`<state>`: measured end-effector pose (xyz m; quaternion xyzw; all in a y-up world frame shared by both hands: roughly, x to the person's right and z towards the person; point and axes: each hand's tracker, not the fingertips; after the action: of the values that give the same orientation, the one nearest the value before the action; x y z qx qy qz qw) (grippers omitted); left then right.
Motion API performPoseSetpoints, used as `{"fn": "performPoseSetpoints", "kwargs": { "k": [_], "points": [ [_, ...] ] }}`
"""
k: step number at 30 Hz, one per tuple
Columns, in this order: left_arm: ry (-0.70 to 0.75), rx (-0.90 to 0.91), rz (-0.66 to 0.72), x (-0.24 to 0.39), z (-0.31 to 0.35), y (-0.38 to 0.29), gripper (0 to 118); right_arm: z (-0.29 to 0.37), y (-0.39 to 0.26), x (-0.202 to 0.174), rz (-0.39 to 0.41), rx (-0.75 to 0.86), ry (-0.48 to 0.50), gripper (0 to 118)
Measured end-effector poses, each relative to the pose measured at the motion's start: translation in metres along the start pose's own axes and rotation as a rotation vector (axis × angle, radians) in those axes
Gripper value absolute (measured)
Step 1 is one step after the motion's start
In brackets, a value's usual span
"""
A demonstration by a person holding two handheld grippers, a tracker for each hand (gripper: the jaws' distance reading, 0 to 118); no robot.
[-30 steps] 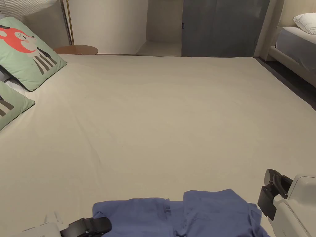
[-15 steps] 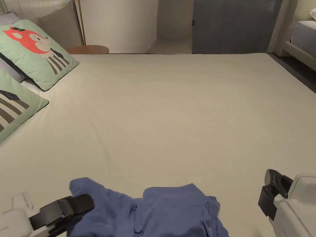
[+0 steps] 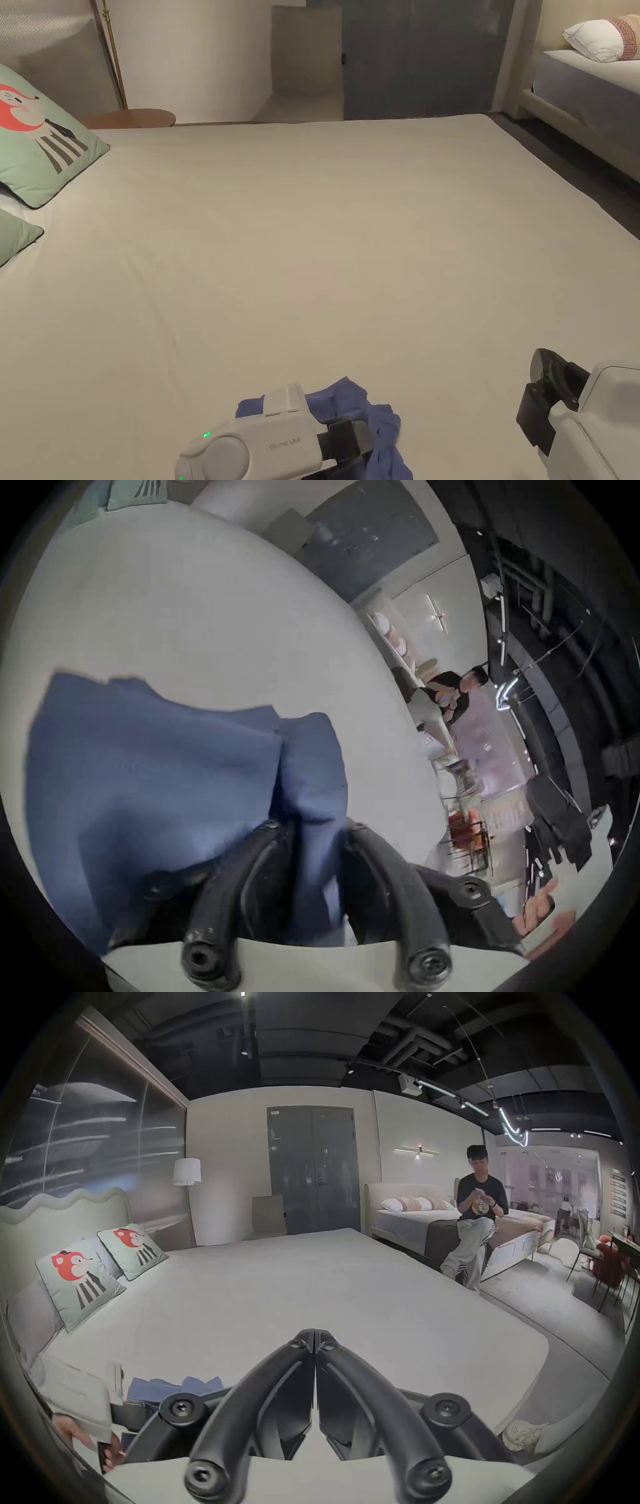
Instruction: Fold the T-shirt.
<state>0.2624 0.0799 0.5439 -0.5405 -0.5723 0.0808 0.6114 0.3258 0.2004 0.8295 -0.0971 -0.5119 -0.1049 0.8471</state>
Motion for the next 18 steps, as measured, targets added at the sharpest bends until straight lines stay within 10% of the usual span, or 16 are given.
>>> {"fn": "performPoseSetpoints", "kwargs": {
  "k": [5, 10, 12, 14, 18],
  "points": [
    [-0.206, 0.045, 0.103, -0.004, 0.027, 0.007, 110, -0.002, -0.002, 0.010, -0.018, -0.008, -0.017, 0],
    [0.006, 0.321, -0.102, 0.010, 0.076, 0.014, 109, -0.006, -0.004, 0.011, -0.038, -0.013, -0.013, 0],
    [0.164, 0.370, -0.222, 0.016, 0.076, 0.006, 85, -0.008, -0.005, 0.009, -0.041, -0.017, -0.007, 0],
    [0.325, 0.367, -0.355, 0.023, 0.061, -0.005, 12, -0.010, -0.007, 0.008, -0.045, -0.021, 0.001, 0],
    [0.325, 0.227, -0.477, 0.035, 0.020, -0.032, 1, -0.009, -0.008, 0.006, -0.043, -0.027, 0.017, 0]
  ]
}}
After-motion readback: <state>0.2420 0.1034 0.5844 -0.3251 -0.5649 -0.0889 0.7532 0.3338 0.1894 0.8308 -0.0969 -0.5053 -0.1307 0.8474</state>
